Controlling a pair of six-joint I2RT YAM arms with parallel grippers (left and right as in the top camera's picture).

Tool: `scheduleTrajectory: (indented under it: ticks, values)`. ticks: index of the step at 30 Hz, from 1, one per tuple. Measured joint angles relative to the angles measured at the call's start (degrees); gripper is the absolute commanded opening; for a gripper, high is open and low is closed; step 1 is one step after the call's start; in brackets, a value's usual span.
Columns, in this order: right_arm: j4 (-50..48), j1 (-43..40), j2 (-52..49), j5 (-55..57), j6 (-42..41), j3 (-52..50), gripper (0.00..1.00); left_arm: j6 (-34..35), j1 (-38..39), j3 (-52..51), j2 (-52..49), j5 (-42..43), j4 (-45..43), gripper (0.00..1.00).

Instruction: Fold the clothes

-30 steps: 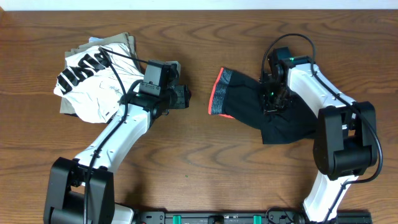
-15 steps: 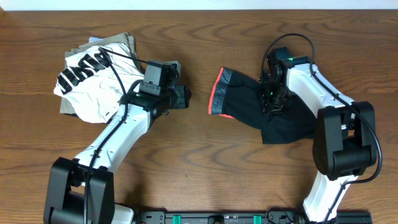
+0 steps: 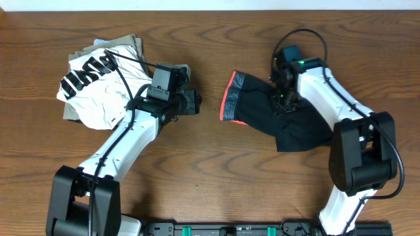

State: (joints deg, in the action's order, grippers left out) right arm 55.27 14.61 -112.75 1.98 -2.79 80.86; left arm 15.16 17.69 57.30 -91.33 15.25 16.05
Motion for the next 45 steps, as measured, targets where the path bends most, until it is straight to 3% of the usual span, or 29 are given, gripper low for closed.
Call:
scheduleTrajectory:
  ticks: [12,27,35,40,42,45]
  values:
    - [-0.4,3.1,0.0,7.8,-4.4,0.0,0.52,0.0,0.0,0.0,0.0,0.0,0.2,0.53]
    - [0.3,3.1,0.0,9.0,-5.6,-0.2,0.53,0.0,0.0,0.0,0.0,0.0,0.2,0.53]
    - [-3.0,3.1,0.0,9.0,-6.0,-6.6,0.55,0.0,0.0,0.0,0.0,0.0,0.2,0.54]
    - [-3.6,3.2,0.0,9.0,-6.1,-8.2,0.43,0.0,0.0,0.0,0.0,0.0,0.2,0.54]
    - [-3.6,3.2,0.1,9.2,-6.1,-8.2,0.28,0.0,0.0,0.0,0.0,0.0,0.3,0.54]
    - [-3.8,3.1,0.1,9.4,-6.5,-8.2,0.13,0.0,0.0,0.0,0.0,0.0,0.3,0.54]
